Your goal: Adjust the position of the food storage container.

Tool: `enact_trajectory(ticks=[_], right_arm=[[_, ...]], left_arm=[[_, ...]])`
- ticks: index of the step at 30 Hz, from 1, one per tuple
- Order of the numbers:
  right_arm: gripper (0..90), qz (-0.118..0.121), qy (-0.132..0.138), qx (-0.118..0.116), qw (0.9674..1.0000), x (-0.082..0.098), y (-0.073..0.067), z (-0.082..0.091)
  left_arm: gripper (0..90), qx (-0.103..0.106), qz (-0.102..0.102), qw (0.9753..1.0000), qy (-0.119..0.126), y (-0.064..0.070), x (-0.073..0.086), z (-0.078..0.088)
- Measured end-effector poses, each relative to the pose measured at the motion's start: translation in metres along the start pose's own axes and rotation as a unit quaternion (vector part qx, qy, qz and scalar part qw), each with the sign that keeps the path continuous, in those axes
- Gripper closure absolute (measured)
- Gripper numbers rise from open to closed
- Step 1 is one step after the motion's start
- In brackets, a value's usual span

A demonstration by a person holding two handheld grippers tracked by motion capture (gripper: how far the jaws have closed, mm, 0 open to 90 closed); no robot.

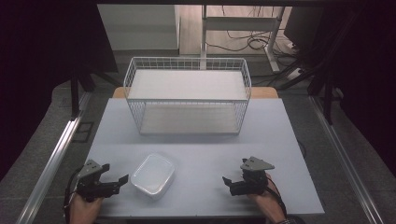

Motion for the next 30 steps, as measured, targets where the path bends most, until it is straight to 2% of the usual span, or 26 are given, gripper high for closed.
enact_trajectory(ticks=[5,12,14,15,18,22,26,30], right_arm=[[0.0,-0.001,0.001,0.01,1.0,-0.001,0.002,0.002],[0.0,-0.005,0.005,0.005,1.0,-0.002,0.005,0.003],[0.0,-0.008,0.005,0.003,1.0,-0.003,0.005,0.004],[0.0,-0.008,0.008,0.005,0.9999,-0.003,0.005,0.004],[0.0,-0.007,0.01,0.006,0.9999,-0.004,0.005,0.005],[0.0,-0.011,0.009,0.005,0.9999,-0.004,0.007,0.006],[0.0,-0.015,0.01,0.003,0.9998,-0.004,0.007,0.007],[0.0,-0.016,0.01,0.004,0.9998,-0.005,0.008,0.007]], left_arm=[[7.3,0.009,0.011,0.9999,-0.001,-0.001,0.0,0.001],[5.6,0.012,0.016,0.9998,-0.008,-0.001,-0.001,0.002],[5.1,0.019,0.017,0.9997,-0.006,0.0,-0.001,0.003],[5.1,0.036,0.023,0.9991,0.001,0.0,-0.001,0.004],[6.1,0.035,0.025,0.9991,0.0,0.003,-0.001,0.004],[10.3,0.024,-0.004,0.9997,-0.009,0.011,-0.001,0.006],[16.2,0.022,-0.016,0.9996,-0.007,0.017,-0.002,0.009],[26.1,0.028,-0.026,0.9992,-0.008,0.023,0.0,0.014]])
Point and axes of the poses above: each handheld gripper's, and its own axes: z roughly backward along the jaws, x roughly out of its underside, y roughly to its right, the point moved 1 cm from there along -z, roughly forward along the jaws, and after that the axes turned 11 degrees about x, right-handed, at the moved point
